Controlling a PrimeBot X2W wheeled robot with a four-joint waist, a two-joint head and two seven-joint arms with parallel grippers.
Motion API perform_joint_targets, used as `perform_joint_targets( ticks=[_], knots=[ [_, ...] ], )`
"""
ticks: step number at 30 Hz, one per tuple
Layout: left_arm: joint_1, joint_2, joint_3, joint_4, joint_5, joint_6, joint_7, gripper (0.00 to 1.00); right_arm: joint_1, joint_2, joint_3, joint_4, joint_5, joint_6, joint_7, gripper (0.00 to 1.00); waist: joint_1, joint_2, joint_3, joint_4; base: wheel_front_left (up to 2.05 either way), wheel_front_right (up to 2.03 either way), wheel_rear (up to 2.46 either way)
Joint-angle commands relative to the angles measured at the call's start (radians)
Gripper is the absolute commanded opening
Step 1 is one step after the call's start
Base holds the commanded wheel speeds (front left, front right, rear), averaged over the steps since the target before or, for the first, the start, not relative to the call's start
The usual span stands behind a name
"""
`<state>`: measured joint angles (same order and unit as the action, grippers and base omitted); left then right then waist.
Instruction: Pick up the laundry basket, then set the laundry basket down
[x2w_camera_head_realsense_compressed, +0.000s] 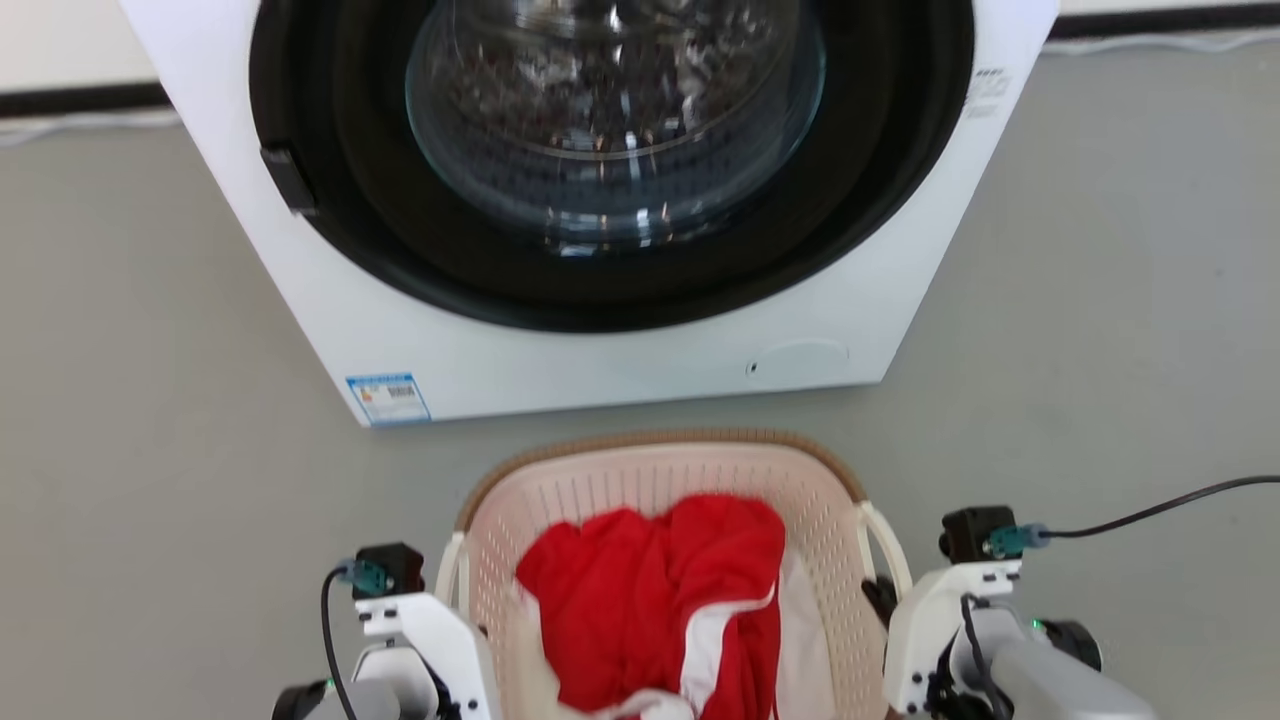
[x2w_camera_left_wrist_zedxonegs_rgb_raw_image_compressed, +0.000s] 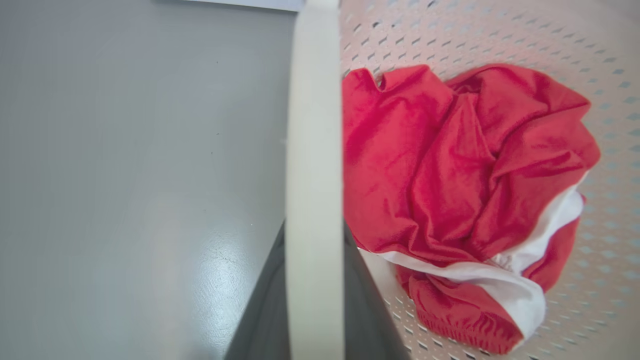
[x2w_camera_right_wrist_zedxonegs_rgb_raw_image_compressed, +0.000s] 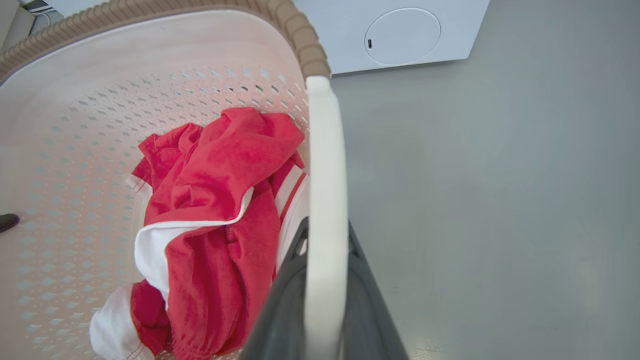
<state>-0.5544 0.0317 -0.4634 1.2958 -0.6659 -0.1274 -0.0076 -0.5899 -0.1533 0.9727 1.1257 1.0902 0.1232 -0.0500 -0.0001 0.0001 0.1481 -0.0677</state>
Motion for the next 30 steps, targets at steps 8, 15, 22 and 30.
perform_joint_targets(
  ticks=[8, 15, 22, 30],
  knots=[
    [0.033, 0.02, -0.013, -0.019, -0.051, -0.003, 0.093, 0.0, 0.027, -0.009, 0.06, -0.014, 0.066, 0.008, 0.077, 0.0, 0.0001, -0.0001, -0.088, -0.025, 0.0, 0.0, 0.0],
    [0.043, 0.02, -0.041, -0.031, -0.085, -0.003, 0.157, 0.0, 0.028, -0.008, 0.09, -0.013, 0.113, 0.008, 0.128, 0.0, 0.0001, -0.0001, -0.11, -0.031, 0.0, 0.0, 0.0],
    [0.045, 0.026, -0.063, -0.036, -0.111, -0.003, 0.184, 0.0, 0.02, -0.011, 0.115, -0.013, 0.148, 0.008, 0.166, 0.0, 0.0001, -0.0001, -0.117, -0.034, 0.0, 0.0, 0.0],
    [0.041, 0.027, -0.083, -0.035, -0.132, -0.003, 0.179, 0.0, 0.009, -0.019, 0.143, -0.016, 0.172, 0.008, 0.164, 0.0, 0.0001, -0.0001, -0.114, -0.033, 0.0, 0.0, 0.0]
  ],
)
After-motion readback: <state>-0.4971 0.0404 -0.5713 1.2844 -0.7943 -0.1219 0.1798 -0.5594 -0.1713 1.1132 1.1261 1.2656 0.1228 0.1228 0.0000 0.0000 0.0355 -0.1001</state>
